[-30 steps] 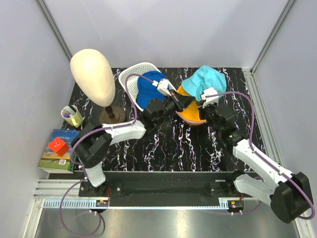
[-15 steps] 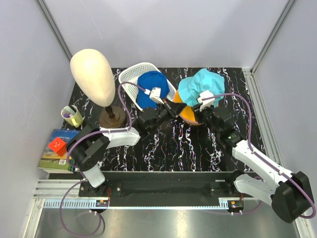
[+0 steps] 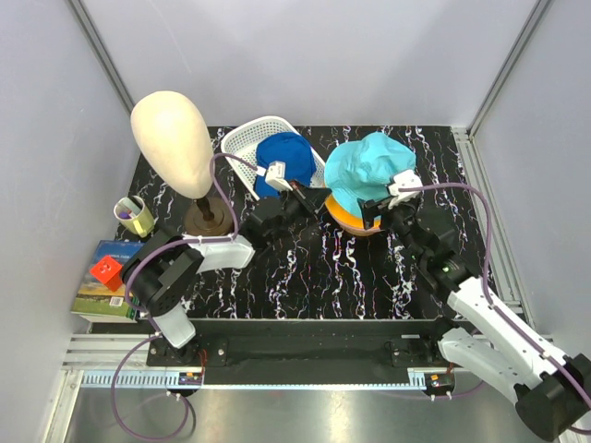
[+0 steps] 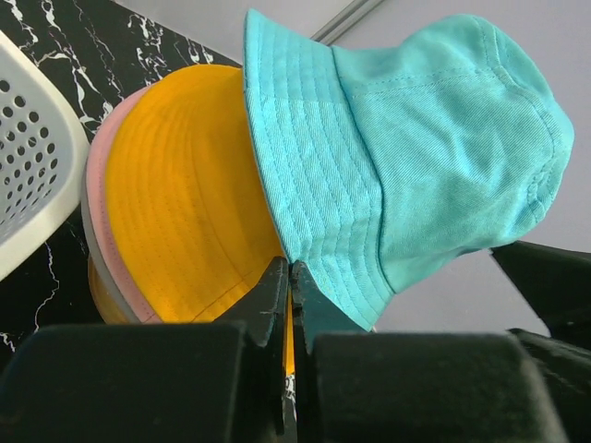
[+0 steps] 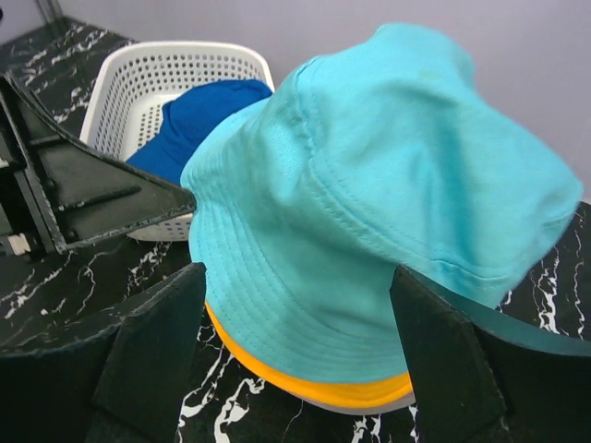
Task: Stack the hats
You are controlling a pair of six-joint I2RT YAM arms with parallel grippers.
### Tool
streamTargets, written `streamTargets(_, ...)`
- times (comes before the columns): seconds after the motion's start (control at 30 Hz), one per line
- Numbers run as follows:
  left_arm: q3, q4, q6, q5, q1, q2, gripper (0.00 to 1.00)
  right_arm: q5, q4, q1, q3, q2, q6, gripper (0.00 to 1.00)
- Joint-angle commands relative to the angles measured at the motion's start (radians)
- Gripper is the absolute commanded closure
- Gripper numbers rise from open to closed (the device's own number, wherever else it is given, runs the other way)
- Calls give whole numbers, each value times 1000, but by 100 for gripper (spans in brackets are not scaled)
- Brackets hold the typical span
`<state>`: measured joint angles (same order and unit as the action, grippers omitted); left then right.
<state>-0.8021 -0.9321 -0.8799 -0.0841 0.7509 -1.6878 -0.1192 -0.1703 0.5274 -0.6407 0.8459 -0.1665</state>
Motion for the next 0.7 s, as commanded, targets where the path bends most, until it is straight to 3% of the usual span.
streamTargets(0.0, -8, 6, 35, -39, -13, -21, 100, -72, 47, -6, -84, -67, 76, 10)
streamTargets(0.17, -60, 122, 102, -62, -16, -68, 100, -145, 163, -29, -240, 10, 124, 7)
streamTargets(0.33, -158, 257, 186, -97, -27, -95, 100, 149, 207, -289, -382, 181, 273, 9)
streamTargets(0.53, -310, 417, 334, -72, -71, -113, 100, 383, 178, -481, -447, 346, 395, 12)
streamTargets(0.67, -408, 492, 387, -5, -130, -142, 100, 533, 49, -610, -416, 412, 466, 14)
